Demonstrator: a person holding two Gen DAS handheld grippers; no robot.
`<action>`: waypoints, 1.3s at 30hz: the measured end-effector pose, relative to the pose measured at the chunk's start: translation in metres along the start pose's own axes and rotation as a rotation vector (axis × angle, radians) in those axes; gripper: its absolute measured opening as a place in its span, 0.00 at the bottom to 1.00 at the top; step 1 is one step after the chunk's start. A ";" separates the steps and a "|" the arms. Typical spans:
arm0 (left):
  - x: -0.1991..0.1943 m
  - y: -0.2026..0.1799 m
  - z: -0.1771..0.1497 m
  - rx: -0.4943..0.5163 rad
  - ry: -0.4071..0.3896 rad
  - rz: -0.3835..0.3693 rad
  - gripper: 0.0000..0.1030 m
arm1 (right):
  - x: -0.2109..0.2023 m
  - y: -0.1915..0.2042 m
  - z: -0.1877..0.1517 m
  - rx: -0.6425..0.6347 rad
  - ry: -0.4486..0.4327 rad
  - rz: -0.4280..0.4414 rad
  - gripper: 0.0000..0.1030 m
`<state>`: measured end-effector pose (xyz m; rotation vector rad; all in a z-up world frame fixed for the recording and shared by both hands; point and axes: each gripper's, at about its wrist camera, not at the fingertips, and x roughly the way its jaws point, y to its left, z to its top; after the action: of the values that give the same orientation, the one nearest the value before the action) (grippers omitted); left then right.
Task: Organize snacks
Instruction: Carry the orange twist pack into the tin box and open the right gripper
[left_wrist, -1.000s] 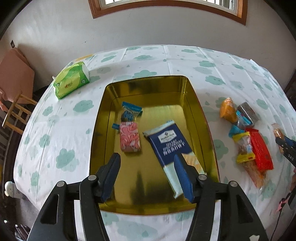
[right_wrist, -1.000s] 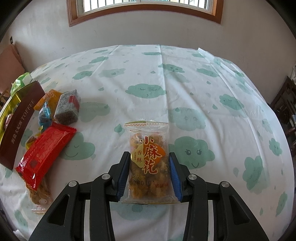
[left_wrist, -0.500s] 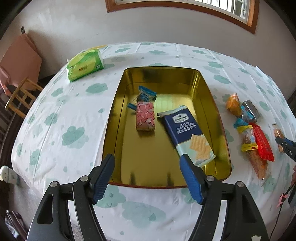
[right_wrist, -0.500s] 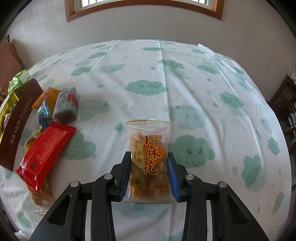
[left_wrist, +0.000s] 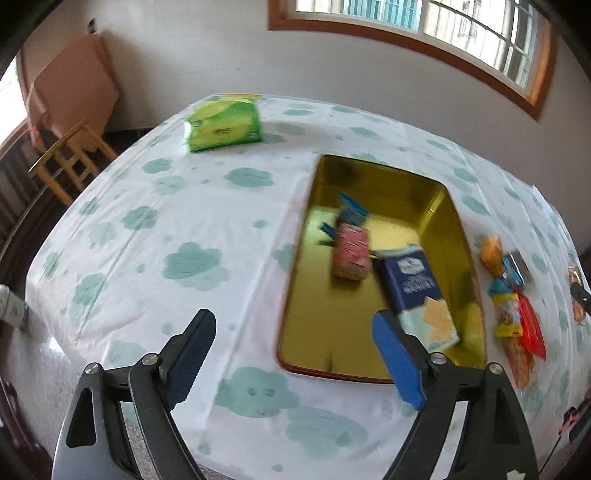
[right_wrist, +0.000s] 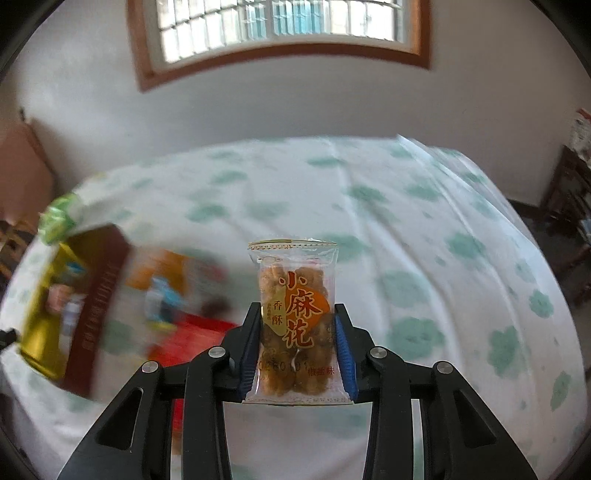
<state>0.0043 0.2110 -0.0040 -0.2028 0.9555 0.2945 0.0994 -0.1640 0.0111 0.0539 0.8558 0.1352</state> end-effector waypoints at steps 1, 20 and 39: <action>-0.001 0.005 0.000 -0.012 0.001 0.004 0.82 | -0.001 0.013 0.002 -0.010 -0.004 0.027 0.37; 0.000 0.088 -0.008 -0.170 0.035 0.083 0.82 | 0.050 0.234 -0.029 -0.225 0.164 0.321 0.37; 0.003 0.085 -0.008 -0.160 0.055 0.079 0.82 | 0.067 0.250 -0.042 -0.249 0.212 0.339 0.41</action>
<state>-0.0281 0.2891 -0.0143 -0.3213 0.9960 0.4403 0.0863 0.0924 -0.0412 -0.0504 1.0308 0.5723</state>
